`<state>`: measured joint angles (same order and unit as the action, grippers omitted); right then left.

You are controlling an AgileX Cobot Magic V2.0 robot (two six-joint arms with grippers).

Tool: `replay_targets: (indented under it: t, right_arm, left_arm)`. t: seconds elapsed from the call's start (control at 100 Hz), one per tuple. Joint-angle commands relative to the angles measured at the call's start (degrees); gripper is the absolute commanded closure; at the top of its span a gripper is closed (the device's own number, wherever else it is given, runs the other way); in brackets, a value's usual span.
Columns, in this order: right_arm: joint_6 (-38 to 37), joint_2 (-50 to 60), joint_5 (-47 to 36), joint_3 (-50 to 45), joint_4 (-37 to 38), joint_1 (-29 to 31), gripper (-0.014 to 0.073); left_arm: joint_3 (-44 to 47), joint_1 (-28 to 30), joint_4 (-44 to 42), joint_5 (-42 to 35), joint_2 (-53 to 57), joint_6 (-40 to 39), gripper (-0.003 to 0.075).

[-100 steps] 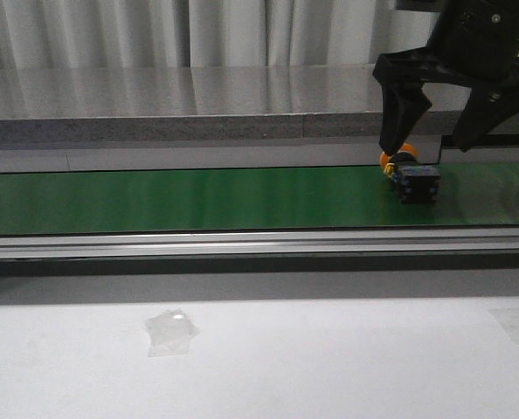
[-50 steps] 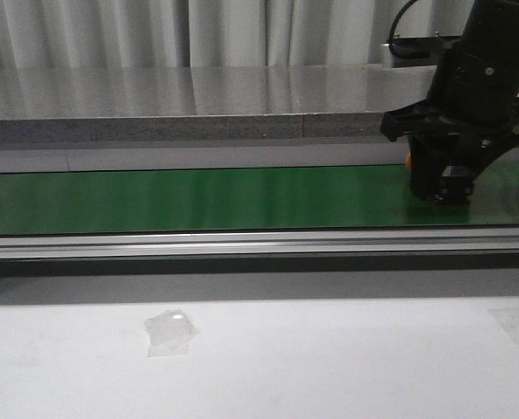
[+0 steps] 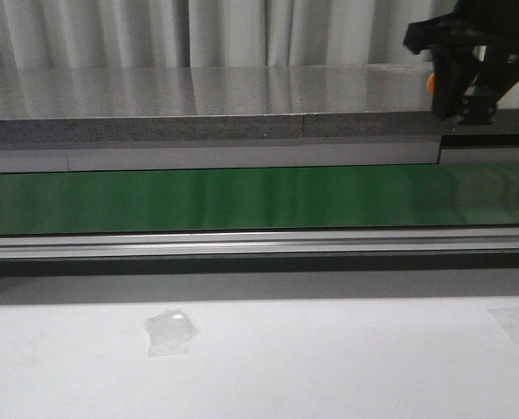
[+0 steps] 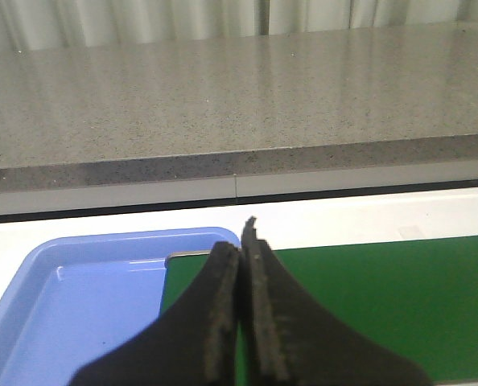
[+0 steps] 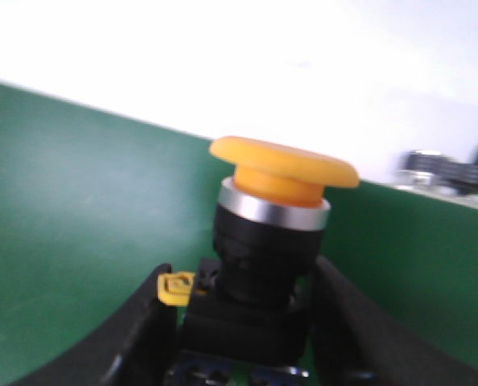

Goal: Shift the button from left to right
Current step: 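Lift the button off the belt and carry it over the green tray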

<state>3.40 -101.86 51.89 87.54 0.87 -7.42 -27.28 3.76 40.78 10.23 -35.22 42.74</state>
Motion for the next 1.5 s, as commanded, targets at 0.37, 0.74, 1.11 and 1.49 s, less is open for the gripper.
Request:
replay_targets:
  t: [0.37,0.74,1.11,1.49]
  right_arm:
    - [3.41,3.75,-0.71,2.12,1.47,21.19,0.0531]
    - [12.2,-1.02,-4.41,2.12,1.47,28.38,0.0531]
    - [15.75,-7.8,-4.69,2.0,1.47,29.27,0.0531]
    - [15.75,-10.69,-4.43,1.94,3.86,29.27,0.0531]
  left_arm:
    - [-1.67,-0.52,0.97,-3.44,-0.09,0.0,0.074]
    - [-1.67,-0.52,0.97,-3.44,-0.09,0.0,0.074]
    - [-1.67,-0.52,0.97,-3.44,-0.09,0.0,0.074]
    - [-1.67,-0.52,0.97,-3.44,-0.09,0.0,0.074]
